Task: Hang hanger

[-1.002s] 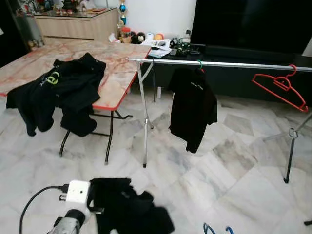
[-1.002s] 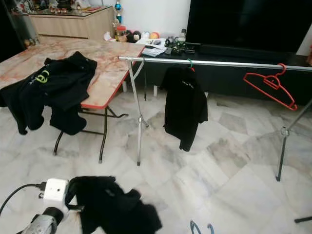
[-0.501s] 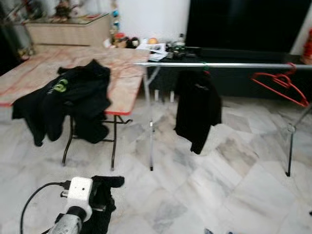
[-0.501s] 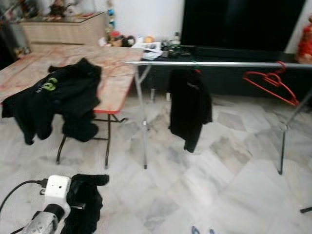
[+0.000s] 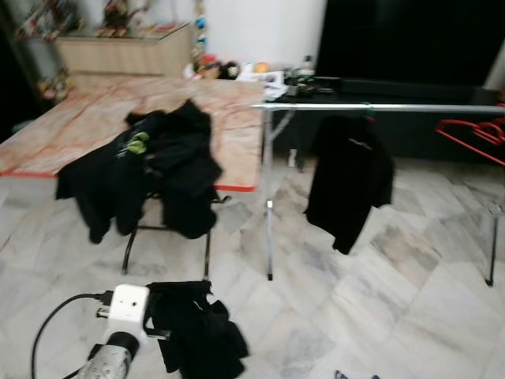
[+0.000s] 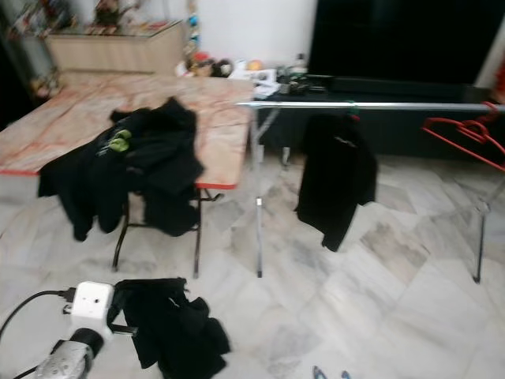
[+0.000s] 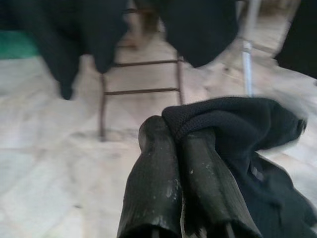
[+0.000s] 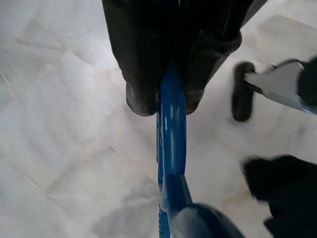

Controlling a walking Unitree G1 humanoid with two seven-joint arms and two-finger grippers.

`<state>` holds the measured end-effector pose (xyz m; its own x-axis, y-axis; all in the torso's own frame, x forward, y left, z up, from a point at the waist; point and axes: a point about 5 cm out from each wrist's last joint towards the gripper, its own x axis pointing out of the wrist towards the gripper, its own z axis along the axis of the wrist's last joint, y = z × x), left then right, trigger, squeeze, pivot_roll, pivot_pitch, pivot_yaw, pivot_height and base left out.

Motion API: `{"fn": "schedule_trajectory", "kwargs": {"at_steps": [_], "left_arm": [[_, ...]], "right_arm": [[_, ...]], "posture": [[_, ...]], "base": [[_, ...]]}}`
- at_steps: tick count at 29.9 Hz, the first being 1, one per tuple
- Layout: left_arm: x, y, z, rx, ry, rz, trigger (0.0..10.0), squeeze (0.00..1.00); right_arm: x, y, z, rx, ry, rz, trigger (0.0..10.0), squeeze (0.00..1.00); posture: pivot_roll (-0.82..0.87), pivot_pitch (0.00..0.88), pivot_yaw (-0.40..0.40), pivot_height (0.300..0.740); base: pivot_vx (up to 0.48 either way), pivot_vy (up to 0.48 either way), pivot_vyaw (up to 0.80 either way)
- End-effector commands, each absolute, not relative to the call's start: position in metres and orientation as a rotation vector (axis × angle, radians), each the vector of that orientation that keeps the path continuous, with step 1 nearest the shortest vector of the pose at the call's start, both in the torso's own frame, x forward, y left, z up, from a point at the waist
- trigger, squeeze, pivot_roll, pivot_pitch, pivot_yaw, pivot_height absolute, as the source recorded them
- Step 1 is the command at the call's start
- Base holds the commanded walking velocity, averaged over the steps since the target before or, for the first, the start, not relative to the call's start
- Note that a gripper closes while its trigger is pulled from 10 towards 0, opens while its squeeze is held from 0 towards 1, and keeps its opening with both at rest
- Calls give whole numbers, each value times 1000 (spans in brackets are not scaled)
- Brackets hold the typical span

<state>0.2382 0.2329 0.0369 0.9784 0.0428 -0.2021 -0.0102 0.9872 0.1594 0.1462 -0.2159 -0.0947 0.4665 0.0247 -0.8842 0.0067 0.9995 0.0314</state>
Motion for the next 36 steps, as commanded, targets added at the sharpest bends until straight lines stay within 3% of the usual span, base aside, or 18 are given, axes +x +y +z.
{"fn": "schedule_trajectory", "kwargs": {"at_steps": [1, 28, 36], "left_arm": [[244, 227, 44, 140, 168, 24, 10000, 0], [246, 231, 48, 111, 157, 57, 10000, 0], [246, 229, 50, 107, 130, 51, 10000, 0]], "right_arm": [[140, -224, -95, 15, 1103, -2, 10000, 0], [141, -223, -95, 12, 1102, 8, 10000, 0], [141, -224, -95, 10, 1103, 9, 10000, 0]], "posture": [[232, 0, -9, 740], [233, 0, -9, 740], [232, 0, -10, 740]], "base": [[0, 480, 0], [0, 480, 0], [0, 86, 0]]}}
